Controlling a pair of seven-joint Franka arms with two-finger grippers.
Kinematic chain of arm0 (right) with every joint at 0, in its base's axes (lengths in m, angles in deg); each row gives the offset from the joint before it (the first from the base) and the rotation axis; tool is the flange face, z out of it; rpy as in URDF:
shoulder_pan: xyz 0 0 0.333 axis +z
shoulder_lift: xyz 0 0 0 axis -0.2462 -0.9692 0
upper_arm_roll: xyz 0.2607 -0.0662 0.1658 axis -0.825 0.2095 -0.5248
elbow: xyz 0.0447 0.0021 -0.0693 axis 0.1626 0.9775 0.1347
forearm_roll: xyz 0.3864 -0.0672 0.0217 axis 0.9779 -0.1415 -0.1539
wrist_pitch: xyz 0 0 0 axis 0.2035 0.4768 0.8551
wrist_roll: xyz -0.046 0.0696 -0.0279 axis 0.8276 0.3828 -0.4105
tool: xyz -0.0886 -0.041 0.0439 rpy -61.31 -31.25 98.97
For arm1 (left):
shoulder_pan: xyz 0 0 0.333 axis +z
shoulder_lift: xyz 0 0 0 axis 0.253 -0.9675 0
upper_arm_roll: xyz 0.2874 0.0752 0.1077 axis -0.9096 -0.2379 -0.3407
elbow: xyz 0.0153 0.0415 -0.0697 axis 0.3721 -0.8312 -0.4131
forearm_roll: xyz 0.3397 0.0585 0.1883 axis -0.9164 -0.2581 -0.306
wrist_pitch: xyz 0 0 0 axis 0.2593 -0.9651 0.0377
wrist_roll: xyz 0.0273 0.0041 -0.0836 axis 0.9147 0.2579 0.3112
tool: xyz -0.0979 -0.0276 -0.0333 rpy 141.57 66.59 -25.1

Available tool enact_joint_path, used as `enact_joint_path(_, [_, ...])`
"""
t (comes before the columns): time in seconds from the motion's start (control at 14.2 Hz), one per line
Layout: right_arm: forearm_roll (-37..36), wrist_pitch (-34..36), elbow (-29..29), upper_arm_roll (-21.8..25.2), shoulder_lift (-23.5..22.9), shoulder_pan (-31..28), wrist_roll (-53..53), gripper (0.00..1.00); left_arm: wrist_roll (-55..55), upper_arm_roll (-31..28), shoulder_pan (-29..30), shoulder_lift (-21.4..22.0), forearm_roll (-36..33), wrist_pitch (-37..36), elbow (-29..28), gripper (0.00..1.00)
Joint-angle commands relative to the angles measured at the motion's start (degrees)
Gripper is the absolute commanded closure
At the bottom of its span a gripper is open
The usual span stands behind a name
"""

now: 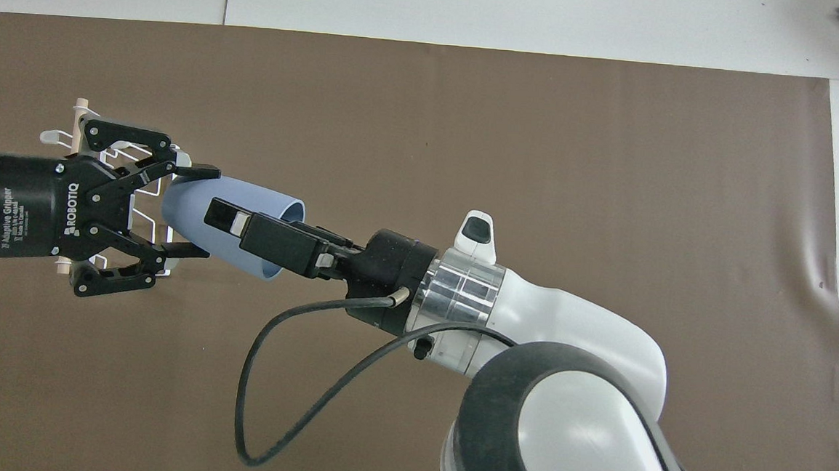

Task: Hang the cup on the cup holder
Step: 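Close the left gripper on the cup held by the right gripper, then open the right gripper and withdraw it while the left gripper holds the cup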

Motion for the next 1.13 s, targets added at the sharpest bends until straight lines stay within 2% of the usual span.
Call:
enact_joint_path(0.0, [0.8, -1.4, -0.3, -0.9, 0.6, -0.6, -0.2, 0.00, -0.6, -0.4, -0.2, 0.9, -1.8, 0.2, -0.9, 1.00])
enact_joint_path(0.14, [0.4, -1.4, -0.3, -0.9, 0.6, -0.6, 0.2, 0.00, -1.0, -0.4, -0.1, 0.9, -5.2, 0.1, -0.8, 1.00])
enact_joint_path(0.28, [-4.1, -1.5, -0.4, -0.8, 0.6, -0.8, 0.1, 0.00, -3.1, -0.5, 0.1, 0.8, -8.5, 0.1, -0.5, 1.00])
enact_joint_path(0.49, [-16.5, -1.5, -0.3, -0.3, 0.4, -1.2, 0.1, 0.00, -5.3, -0.9, 0.3, 0.8, -15.1, 0.2, 0.0, 1.00])
enact_joint_path(0.64, [-24.1, -1.6, 0.0, 0.0, 0.3, -1.4, 0.2, 0.00, -6.4, -0.7, 0.2, 0.8, -22.3, 0.6, 0.8, 1.00])
enact_joint_path(0.85, [-40.3, -1.3, 1.2, 0.3, 0.1, -2.2, 0.2, 0.00, -8.3, -0.6, -0.3, 0.6, -28.2, 0.8, 1.4, 1.00])
enact_joint_path(1.06, [-52.8, -0.7, 2.3, 0.3, 0.0, -3.1, 0.4, 0.00, -8.4, 1.0, -1.0, 0.7, -36.3, 0.8, 1.8, 1.00])
